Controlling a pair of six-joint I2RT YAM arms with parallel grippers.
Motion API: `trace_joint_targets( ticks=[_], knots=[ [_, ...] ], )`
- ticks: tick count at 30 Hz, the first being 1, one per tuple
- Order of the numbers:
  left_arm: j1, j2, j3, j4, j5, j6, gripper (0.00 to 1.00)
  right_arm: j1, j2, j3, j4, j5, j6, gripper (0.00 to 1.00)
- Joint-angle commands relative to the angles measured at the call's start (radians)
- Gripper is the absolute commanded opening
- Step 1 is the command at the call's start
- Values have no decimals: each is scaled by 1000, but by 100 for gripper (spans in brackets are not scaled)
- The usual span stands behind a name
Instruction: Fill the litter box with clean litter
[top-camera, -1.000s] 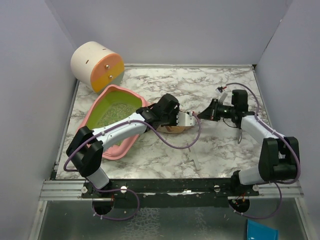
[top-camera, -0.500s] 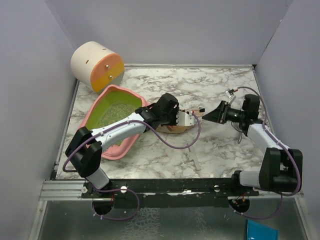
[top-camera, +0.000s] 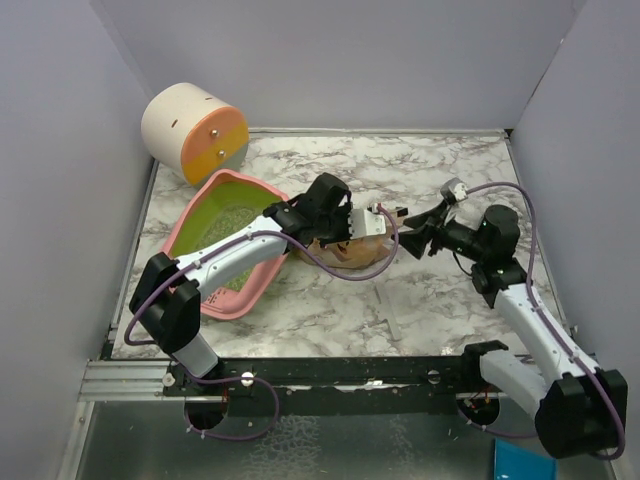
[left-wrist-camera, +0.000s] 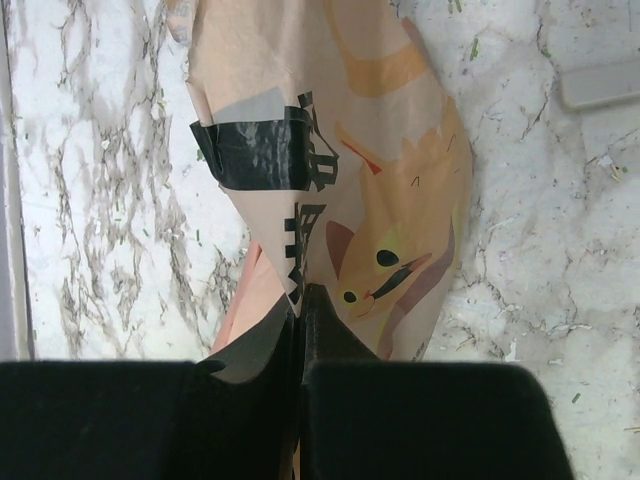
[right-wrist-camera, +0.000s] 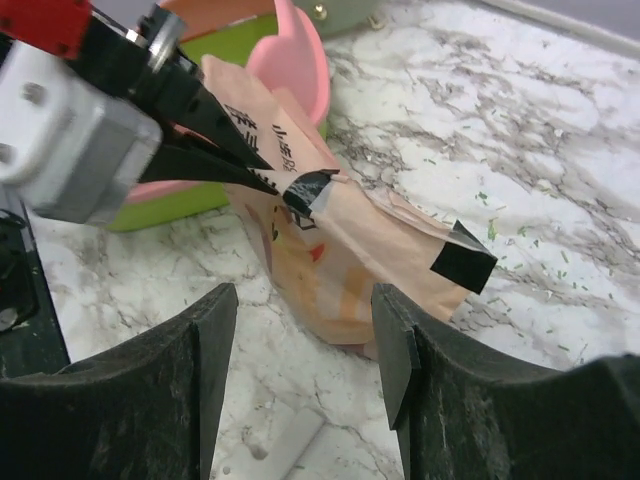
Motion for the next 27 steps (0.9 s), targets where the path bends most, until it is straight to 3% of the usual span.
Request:
trace_joint_targets(
  ticks=[1,12,27],
  knots=[
    [2,-50,80,105,74,-25,0,83,103,72,-32,129,-176,56],
    [9,-30,89,114,88,-37,0,153,293,255,-195,172,-360,56],
    [20,-33,94,119,85,-43,0,186,364,231,-224,97,-346,56]
  ],
)
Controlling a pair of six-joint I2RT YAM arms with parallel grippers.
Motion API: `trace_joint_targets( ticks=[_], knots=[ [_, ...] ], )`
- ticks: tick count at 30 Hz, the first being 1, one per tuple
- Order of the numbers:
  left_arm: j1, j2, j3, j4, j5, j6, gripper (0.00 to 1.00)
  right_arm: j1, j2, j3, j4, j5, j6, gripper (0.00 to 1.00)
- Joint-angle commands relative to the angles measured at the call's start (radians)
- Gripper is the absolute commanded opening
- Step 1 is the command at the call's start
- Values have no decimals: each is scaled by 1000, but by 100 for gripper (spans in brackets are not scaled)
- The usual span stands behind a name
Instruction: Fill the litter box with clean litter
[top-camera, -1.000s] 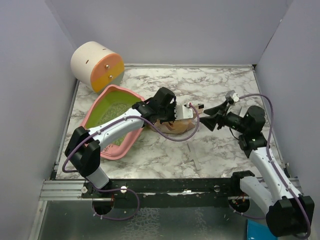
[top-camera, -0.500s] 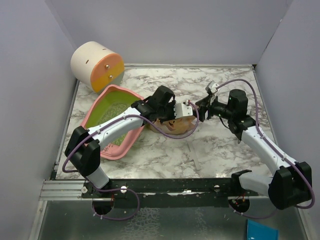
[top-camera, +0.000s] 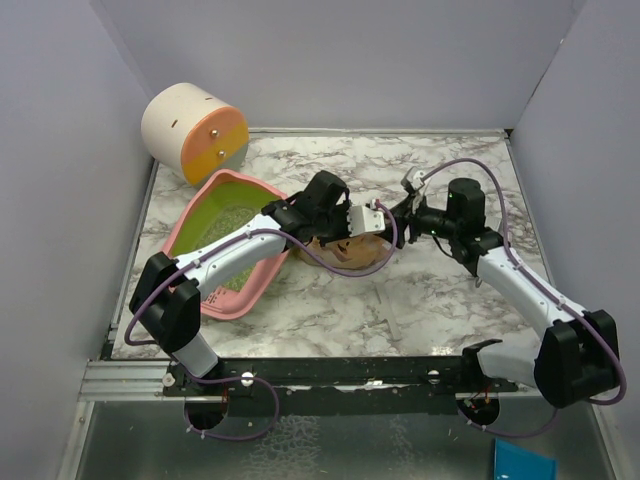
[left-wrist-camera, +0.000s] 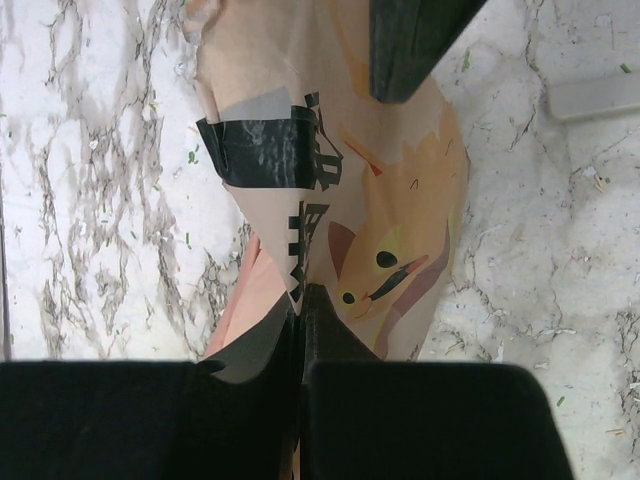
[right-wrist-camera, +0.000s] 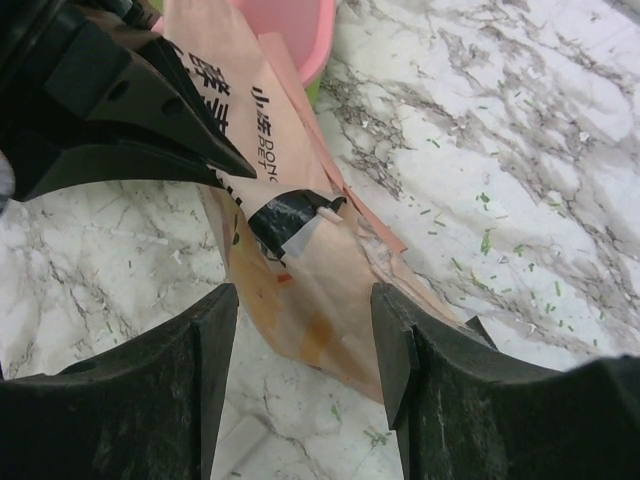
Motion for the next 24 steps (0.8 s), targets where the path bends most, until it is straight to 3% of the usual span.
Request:
trace_joint_targets(
  ticks=[1,6,8,13,17,19,22,24],
  knots=[
    [4,-39,84,128,44,-2,0,24,57,4,-52,-16,-31,56],
    [8,-47,85,123,48,1,0,34,107,12,-71,2,-41,56],
    [8,-49,83,120,48,2,0,42,130,26,-109,39,-60,51],
    [10,-48,89,119,42,0,0,46,148,68,-194,81,-67,7],
    [11,-52,103,105,83,-11,1,46,127,95,-253,85,-64,1],
    [10,-58,105,101,129,-22,10,46,120,106,-261,79,-54,1],
    [10,-71,105,96,224,-45,35,46,121,126,-286,82,-46,1],
    [9,-82,90,105,275,-59,40,46,130,144,-313,97,-41,1]
  ],
)
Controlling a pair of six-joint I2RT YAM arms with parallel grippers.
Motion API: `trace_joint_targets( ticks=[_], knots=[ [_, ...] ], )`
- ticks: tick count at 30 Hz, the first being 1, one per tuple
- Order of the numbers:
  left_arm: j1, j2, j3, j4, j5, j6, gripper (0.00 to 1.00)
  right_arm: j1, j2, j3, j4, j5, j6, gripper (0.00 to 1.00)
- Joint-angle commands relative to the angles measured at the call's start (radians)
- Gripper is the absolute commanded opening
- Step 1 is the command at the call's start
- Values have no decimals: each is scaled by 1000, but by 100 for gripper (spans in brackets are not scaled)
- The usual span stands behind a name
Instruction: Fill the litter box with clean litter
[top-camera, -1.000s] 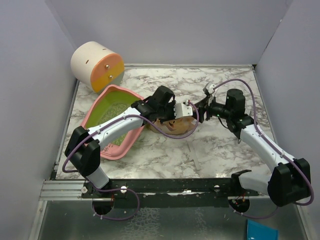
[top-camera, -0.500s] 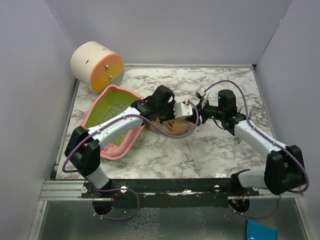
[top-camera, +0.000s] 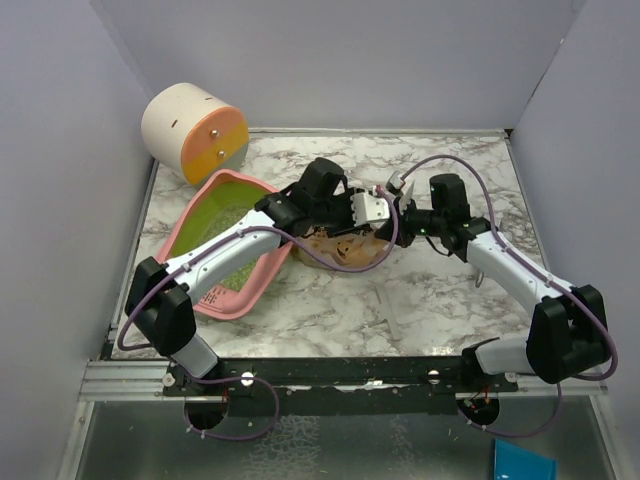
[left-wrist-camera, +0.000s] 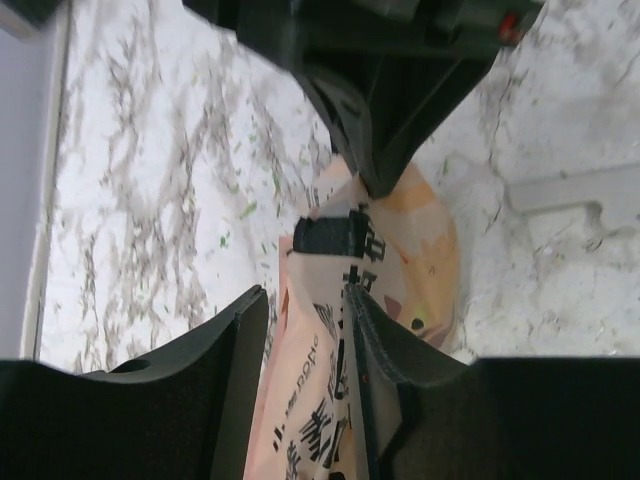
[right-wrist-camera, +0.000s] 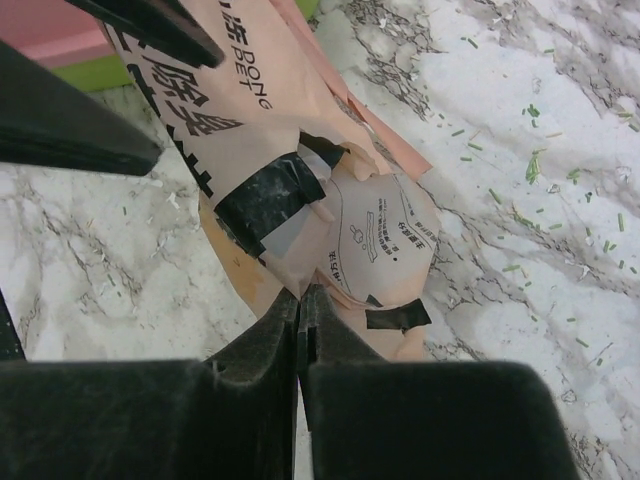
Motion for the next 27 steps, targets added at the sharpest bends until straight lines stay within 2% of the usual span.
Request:
trace_joint_targets(
  ticks=[1,9,14,20,27],
  knots=[
    [-1,-74,18,88,182,-33,41,4,-5,56,-103,41,22,1],
    [-48,-65,-87,129,162,-10,43,5,-12,56,-106,44,49,1],
    [-49,-41,-90,143,145,-3,45,5,-17,67,-114,38,60,1],
    [-48,-25,-127,256,68,-10,48,5,-20,72,-134,15,60,1],
    [-48,11,-130,269,96,-8,49,5,-38,63,-125,1,61,1]
  ],
)
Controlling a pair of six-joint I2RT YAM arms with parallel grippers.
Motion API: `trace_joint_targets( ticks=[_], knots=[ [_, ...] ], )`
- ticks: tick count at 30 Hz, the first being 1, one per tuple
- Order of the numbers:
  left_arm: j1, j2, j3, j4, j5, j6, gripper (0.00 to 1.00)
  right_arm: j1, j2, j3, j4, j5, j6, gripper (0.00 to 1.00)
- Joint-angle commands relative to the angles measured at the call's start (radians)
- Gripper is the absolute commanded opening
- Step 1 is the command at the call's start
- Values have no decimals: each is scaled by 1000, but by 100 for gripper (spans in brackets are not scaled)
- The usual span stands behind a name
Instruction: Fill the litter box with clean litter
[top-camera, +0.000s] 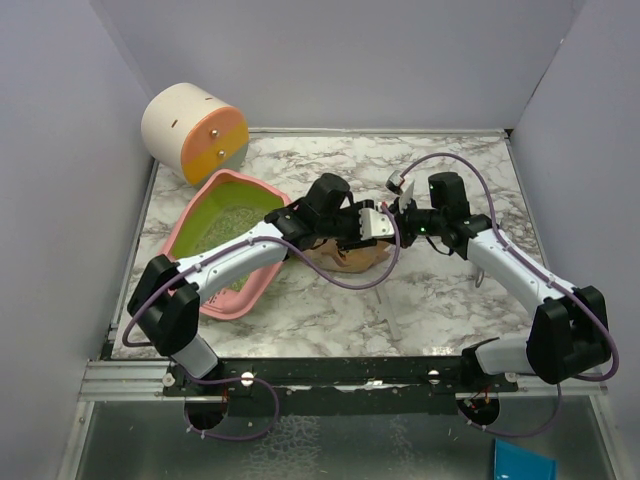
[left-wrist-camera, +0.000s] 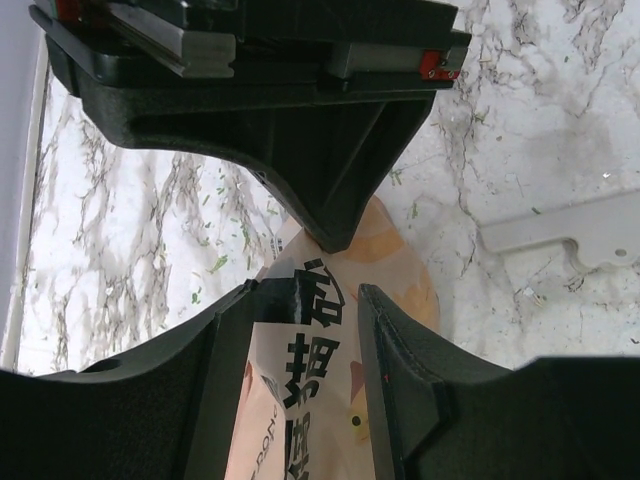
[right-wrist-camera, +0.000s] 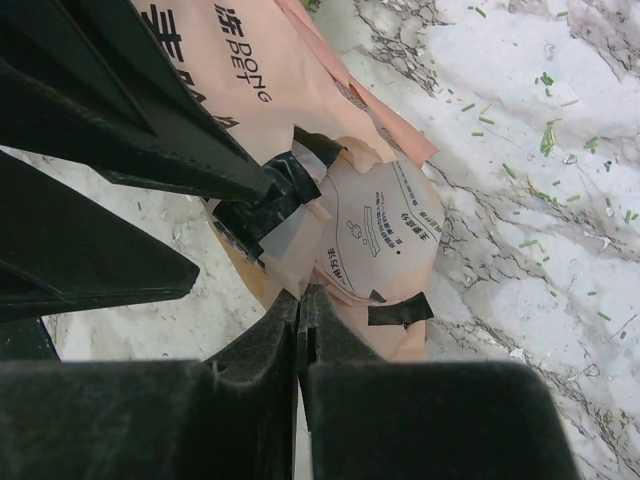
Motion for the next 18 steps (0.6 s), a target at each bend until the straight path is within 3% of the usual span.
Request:
trace_joint_targets(
  ticks=[1,9,13,18],
  knots=[
    [-1,28,-9,44,15,7,49,2,-37,20,-24,-31,17,1],
    [1,98,-5,25,-31,71,44,2,-55,17,-46,-26,11,1],
    [3,152,40,7,-58,83,0,2,-83,-1,-46,8,14,1],
    [1,180,129,9,-55,65,0,2,-115,-5,-68,102,30,1]
  ],
)
